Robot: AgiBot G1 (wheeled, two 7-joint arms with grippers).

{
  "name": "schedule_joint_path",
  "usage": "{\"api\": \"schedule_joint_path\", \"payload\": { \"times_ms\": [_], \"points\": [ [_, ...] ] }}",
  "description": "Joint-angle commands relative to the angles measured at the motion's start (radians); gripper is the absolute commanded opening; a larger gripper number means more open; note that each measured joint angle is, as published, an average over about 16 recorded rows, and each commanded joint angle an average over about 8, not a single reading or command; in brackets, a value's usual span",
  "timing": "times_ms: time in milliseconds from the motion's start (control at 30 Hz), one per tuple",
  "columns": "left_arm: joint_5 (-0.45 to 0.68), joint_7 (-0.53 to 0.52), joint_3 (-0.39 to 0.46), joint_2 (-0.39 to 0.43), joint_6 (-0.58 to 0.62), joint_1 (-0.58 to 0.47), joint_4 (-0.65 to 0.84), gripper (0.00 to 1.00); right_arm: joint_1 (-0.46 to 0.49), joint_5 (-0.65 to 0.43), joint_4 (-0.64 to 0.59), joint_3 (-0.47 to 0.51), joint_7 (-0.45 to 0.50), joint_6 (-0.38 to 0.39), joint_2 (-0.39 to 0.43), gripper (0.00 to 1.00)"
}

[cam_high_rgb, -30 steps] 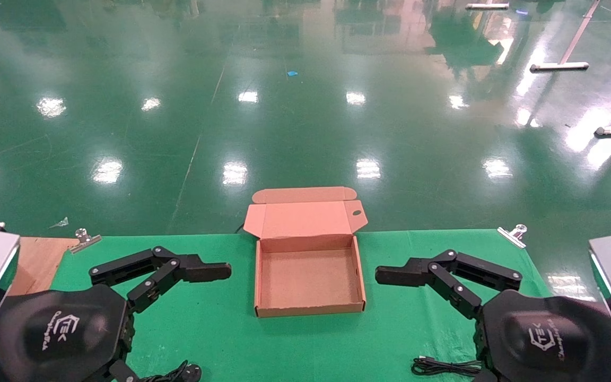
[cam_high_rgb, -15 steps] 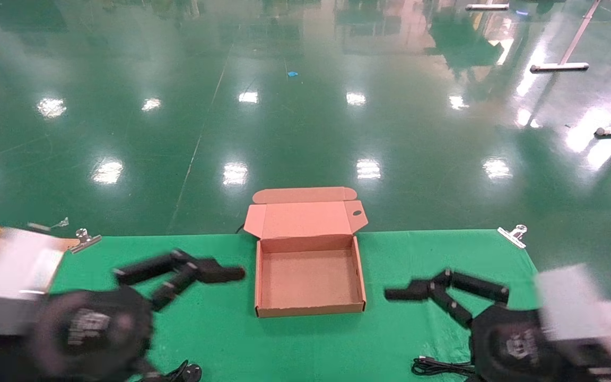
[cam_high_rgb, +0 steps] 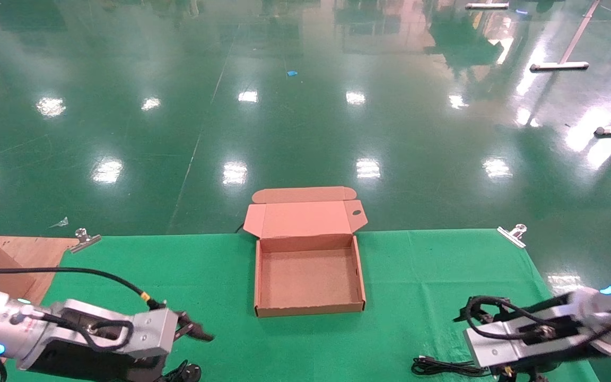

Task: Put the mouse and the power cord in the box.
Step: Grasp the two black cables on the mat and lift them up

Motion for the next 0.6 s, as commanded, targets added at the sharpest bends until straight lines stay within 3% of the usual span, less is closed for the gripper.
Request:
{"api": "schedule_joint_path", "payload": {
  "times_ms": [33,333,600],
  "points": [
    [0.062,0.037,0.036,0.025,-0.006,-0.031,0.071,1.0,0.022,-0.076,-0.061,-0.034,-0.039,0.025,-0.042,1.0],
    [0.208,0.154,0.113,0.106,-0.107,-0.076,0.351,1.0,0.047,-0.111,-0.375,-0.065,-0.217,0.14,-0.193,1.0],
    [0.246,0.222,0.128,0.157,-0.214,-0.09,0.503,1.0,0.071,-0.108,-0.584,-0.07,-0.347,0.201,-0.279,1.0]
  ]
}}
